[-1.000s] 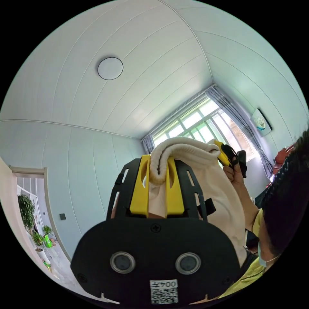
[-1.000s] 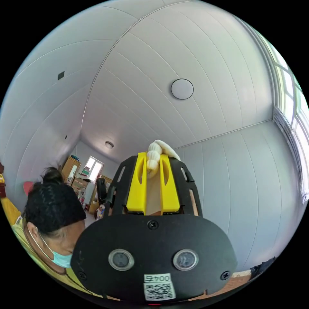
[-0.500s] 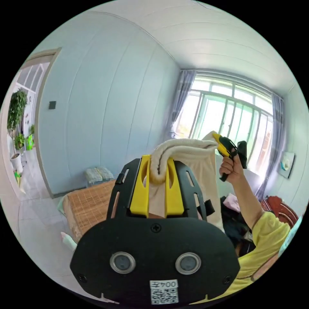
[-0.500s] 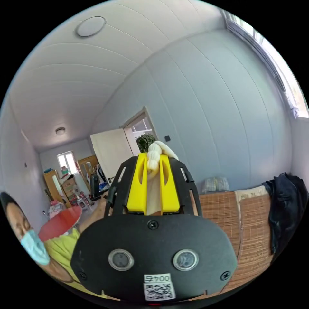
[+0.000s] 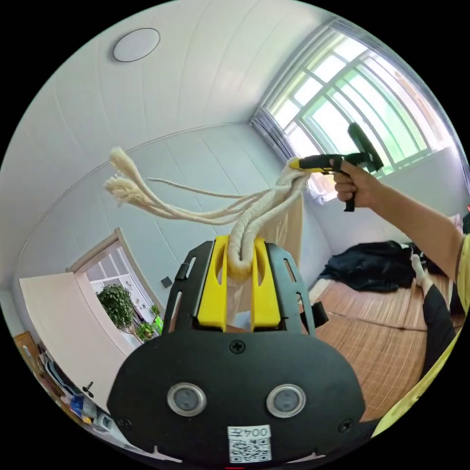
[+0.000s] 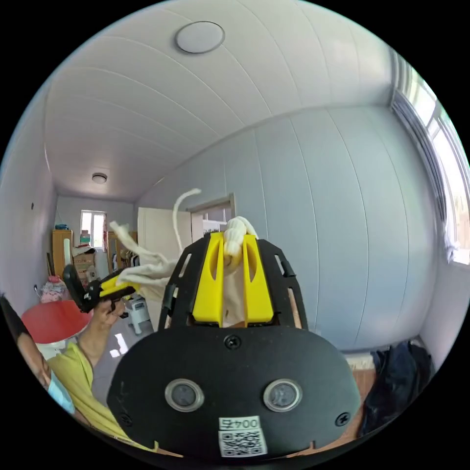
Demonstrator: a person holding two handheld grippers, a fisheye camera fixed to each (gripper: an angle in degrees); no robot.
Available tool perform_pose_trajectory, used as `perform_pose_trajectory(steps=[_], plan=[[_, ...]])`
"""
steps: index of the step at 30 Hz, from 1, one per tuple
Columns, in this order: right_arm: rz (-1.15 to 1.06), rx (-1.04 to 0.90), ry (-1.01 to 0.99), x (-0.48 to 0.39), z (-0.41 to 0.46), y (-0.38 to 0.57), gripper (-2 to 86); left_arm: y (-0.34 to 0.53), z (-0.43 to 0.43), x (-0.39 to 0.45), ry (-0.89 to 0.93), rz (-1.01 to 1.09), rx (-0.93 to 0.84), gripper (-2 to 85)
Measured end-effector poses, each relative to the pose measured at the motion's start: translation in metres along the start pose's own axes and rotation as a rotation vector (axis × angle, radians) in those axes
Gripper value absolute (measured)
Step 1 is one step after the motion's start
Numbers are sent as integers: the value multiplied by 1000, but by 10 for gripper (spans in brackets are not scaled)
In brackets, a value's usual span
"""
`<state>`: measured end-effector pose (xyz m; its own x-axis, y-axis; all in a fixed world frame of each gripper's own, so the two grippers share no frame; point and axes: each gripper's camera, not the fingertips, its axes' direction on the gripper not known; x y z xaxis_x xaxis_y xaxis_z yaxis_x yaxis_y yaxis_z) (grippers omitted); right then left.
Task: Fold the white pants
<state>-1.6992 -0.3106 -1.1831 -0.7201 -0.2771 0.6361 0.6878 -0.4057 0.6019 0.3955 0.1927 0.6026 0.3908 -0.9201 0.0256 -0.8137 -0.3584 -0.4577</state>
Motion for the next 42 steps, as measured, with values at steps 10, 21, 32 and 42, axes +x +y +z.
perform_pose_trajectory(steps=[10, 21, 32, 42], plan=[[413, -594, 69, 174, -16, 353, 64, 236, 144, 486, 396, 396, -444, 9], [1036, -746, 275, 233, -162, 702, 67, 358, 163, 820, 793, 512, -709, 51], [1052, -698, 389, 205, -147, 691, 85, 387, 203, 874, 1086, 317, -851, 102], [832, -520, 578, 103, -142, 578, 106, 453, 167, 786, 708, 364, -625, 86]])
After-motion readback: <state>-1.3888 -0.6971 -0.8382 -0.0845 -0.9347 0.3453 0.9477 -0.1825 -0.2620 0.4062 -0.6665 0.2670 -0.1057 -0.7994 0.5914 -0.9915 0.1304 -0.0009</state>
